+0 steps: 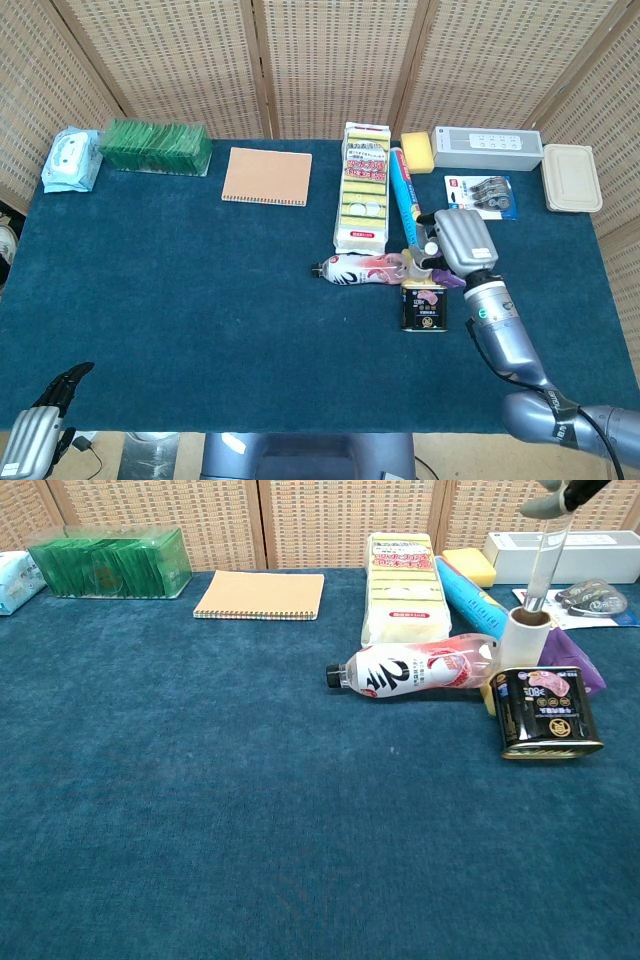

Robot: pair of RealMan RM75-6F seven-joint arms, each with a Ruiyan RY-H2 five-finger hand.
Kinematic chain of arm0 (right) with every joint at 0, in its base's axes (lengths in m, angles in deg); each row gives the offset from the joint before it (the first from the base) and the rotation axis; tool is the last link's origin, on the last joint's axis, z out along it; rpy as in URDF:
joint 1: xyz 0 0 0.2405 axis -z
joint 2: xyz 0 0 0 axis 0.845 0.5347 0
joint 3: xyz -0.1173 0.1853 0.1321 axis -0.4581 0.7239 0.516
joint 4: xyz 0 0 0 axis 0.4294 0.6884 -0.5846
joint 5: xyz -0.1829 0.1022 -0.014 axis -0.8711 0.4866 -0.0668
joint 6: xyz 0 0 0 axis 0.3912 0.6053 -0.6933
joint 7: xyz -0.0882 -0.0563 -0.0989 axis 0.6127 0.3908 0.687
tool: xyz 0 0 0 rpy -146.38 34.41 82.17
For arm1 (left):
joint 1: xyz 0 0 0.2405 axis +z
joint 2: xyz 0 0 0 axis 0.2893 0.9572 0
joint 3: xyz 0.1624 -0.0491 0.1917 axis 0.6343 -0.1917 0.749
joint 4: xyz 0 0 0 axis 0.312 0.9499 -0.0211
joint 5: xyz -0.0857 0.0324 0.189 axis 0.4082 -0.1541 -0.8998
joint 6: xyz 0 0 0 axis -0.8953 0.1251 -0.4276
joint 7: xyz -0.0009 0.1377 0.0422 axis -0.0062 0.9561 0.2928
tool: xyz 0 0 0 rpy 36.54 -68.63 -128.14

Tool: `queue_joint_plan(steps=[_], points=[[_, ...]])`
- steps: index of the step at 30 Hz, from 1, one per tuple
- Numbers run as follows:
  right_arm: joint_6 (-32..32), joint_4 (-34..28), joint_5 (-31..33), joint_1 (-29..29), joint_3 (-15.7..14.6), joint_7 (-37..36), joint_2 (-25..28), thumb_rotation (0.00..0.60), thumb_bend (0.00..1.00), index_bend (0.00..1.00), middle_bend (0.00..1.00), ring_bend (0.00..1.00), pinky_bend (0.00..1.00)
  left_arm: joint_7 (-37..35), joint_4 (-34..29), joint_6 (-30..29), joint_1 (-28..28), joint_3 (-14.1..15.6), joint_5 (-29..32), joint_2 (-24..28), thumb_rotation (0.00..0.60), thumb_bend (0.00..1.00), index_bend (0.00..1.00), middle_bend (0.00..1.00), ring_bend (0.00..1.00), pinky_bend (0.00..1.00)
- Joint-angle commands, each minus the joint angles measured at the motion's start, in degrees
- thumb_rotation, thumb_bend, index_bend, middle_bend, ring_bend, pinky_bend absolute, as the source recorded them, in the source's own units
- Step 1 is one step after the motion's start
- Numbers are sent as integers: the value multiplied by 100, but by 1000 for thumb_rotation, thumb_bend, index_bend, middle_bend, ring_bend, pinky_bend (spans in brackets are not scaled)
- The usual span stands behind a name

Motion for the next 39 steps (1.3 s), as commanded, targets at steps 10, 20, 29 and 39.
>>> queue_joint_plan(steps=[10,20,29,39], points=[[-302,615,55,-231,-119,-110,-495,600,308,771,1000,1000,997,-57,25,74,-17,-9,66,11,600,201,104,156,155,335],[-317,1006,69,-281,-179,-132,-768,600,294,730,941,999,915,-127,64,105,-29,-4,70,10,600,201,104,156,154,335],[-555,1309,-39,-251,-188,-488,-825,600,293,646,768,819,758,-119,41,128,-41,-5,75,19,600,200,104,156,155,335],[-435,1240,-275,-135,-220,-571,-711,600,292,475,513,540,541,-100,33,116,-38,0,56,19,600,201,104,155,155,336]])
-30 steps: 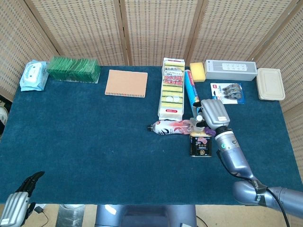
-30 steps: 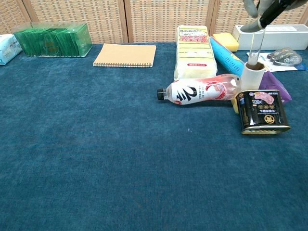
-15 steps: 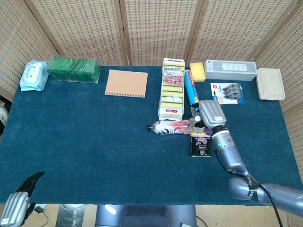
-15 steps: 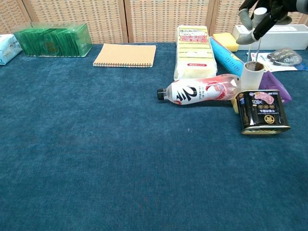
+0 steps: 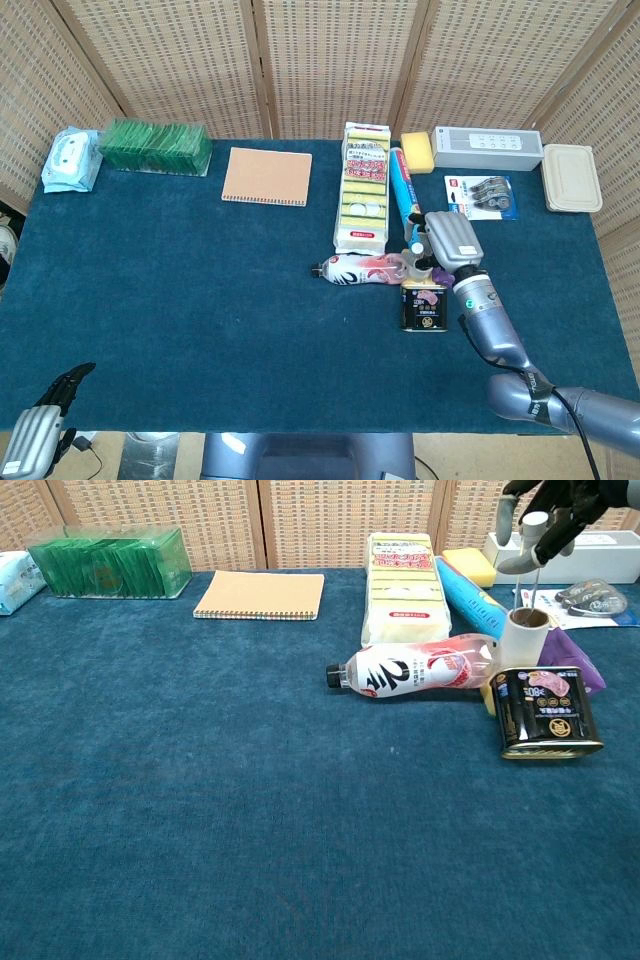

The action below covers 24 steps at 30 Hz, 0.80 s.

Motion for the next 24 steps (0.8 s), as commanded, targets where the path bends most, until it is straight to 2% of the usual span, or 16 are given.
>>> queue_joint_plan(steps=[1,5,8,16,24], points=[[56,-44,-58,36,-7,0,39,600,292,452,483,508,517,-6,4,-12,4,0,-4,2,600,201,104,155,155,336],[166,-159,-200,115,-16,-25,137,600,292,377,381,404,445,-6,12,-11,5,1,-5,0,600,200,104,155,154,336],[191,-280,-287,197,-31,-93,267,600,293,344,351,373,422,-6,24,-7,4,8,-16,-10,600,201,104,155,155,336],[-1,-205,-251,189,-65,-193,236,600,290,320,339,353,399,-12,37,-23,17,16,-23,-17,600,200,104,156,154,336],[-59,262,-502,133,-45,-556,-186,600,279,314,322,332,382,-36,22,-13,7,17,-23,8,600,201,104,156,155,336]])
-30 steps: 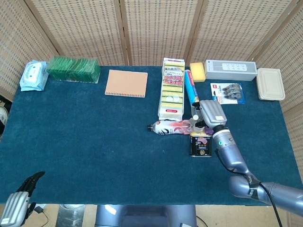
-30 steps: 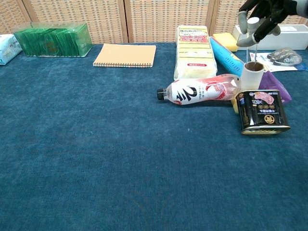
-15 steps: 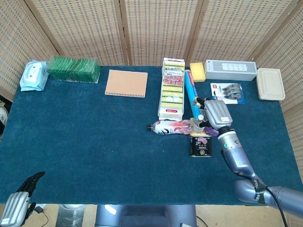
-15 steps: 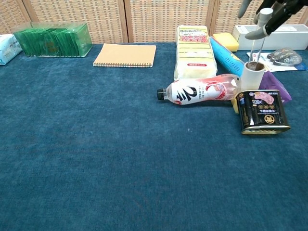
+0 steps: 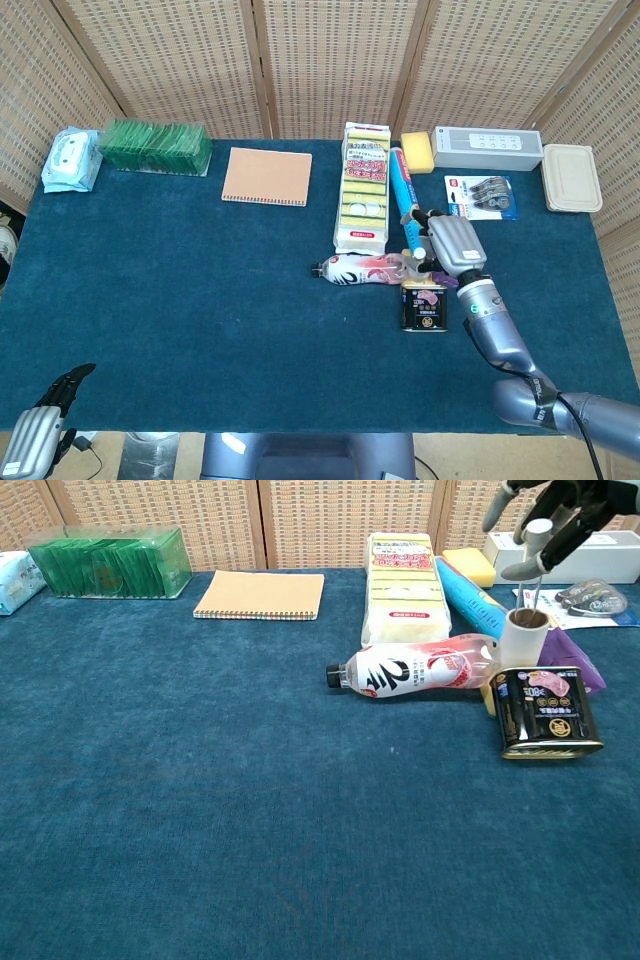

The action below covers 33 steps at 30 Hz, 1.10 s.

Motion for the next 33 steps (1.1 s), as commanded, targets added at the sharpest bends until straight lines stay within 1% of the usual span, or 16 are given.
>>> queue_joint_plan(steps=[1,8,14,17,27,33], points=[[-23,216,-181,-15,-5,-177,-169,600,269,310,315,323,377,-10,-2,-8,0,1,-3,15,600,201,104,156,155,336],[15,289,-322,-20,-16,-115,-180,600,183,270,258,268,334,-22,7,12,-3,-14,37,14,600,201,104,156,154,336],[15,215,-239,20,-44,78,-41,600,143,230,216,232,300,-31,32,1,5,-2,19,7,600,200,104,156,154,336],[16,229,-188,36,-36,103,-14,600,135,208,197,217,285,-24,32,7,3,0,16,4,600,200,104,156,154,336],[194,401,-158,119,-17,253,45,599,134,205,190,200,266,64,-38,52,-24,11,-14,7,600,200,104,156,155,336],[415,162,-327,296,-67,314,276,600,134,202,188,194,256,78,-60,33,-24,18,-41,14,600,201,104,156,154,336]])
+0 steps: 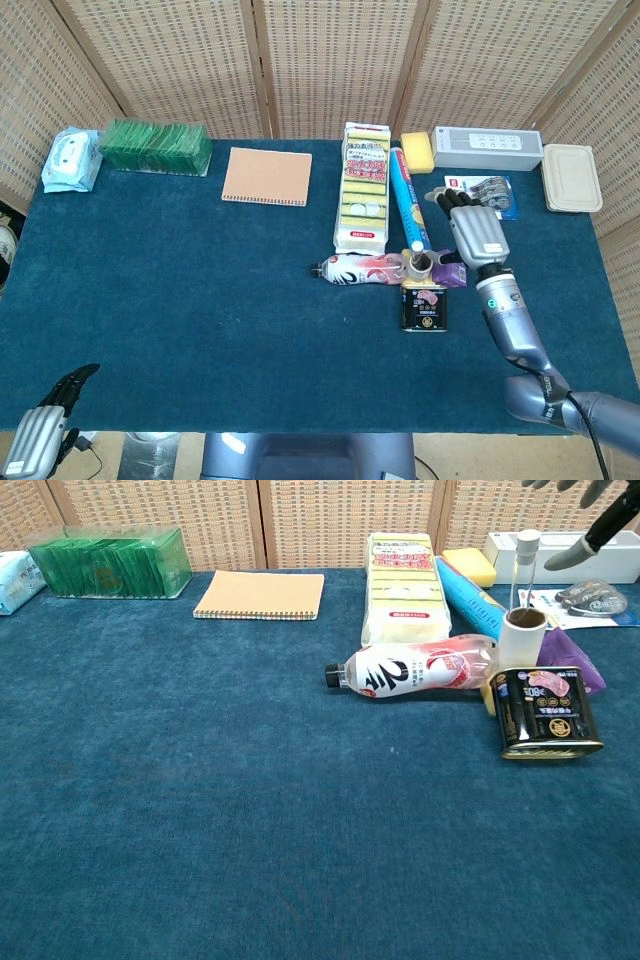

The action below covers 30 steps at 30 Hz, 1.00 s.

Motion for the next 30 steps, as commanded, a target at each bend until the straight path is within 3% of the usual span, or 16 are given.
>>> queue_joint_plan(steps=[1,10,18,21,26,30], points=[[44,-199,-72,113,-58,30,176,600,135,200,187,192,253,-7,1,-11,2,1,-8,5,600,201,104,156,154,336],[231,-981,-470,634,-455,26,898,600,136,182,181,180,242,-76,35,-25,-9,-3,-23,16,600,200,104,157,155,336],[793,-1436,-1257,1209,-847,-176,1207,600,136,182,183,180,242,-91,33,-74,-11,3,-85,8,600,200,104,158,155,336],[1145,-1644,-1809,1586,-1142,-445,1370,600,135,182,183,180,242,-93,25,-129,8,-7,-85,27,600,201,104,158,155,335],[1639,-1539,-2374,2089,-1470,-822,1388,600,136,182,186,180,242,-120,47,-115,-1,3,-99,24,600,201,104,158,154,336],[1957,-1386,-2498,2375,-1558,-858,1235,600,135,182,189,180,241,-124,62,-120,-14,5,-135,19,600,200,103,158,155,336]])
